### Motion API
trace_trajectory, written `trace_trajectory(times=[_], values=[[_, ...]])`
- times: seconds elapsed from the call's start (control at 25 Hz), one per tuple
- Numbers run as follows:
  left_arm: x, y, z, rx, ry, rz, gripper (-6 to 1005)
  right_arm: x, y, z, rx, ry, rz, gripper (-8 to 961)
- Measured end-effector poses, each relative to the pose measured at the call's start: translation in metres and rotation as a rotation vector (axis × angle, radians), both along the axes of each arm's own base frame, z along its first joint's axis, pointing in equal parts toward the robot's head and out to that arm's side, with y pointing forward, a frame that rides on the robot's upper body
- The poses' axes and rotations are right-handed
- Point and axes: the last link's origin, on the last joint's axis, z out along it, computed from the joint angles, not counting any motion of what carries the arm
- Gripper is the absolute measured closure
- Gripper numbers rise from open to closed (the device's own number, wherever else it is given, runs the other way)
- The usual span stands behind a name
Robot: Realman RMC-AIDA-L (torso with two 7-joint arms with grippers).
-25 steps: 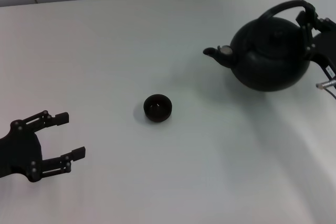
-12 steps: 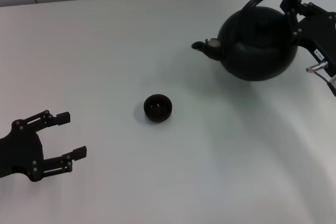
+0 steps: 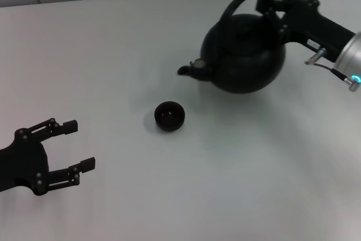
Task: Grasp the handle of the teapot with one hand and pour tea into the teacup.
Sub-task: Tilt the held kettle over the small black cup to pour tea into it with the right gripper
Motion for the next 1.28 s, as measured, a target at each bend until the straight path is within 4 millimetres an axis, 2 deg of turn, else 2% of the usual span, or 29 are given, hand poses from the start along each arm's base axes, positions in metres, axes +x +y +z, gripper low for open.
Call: trace_trajectory(times=[0.28, 0.72, 1.28], values=[[0.000, 0.000, 0.000, -0.001, -0.001, -0.001, 165, -0.015, 0.011, -0.007, -0.077, -0.057, 0.052, 847], [0.000, 0.000, 0.000, -0.001, -0.002, -0.002, 166, -0.014, 0.015, -0.002, -0.052, -0.091, 0.065, 848], [0.001, 0.000, 0.000, -0.002, -0.002, -0.002, 165, -0.033, 0.023, 0.003, -0.011, -0.302, 0.272, 849]])
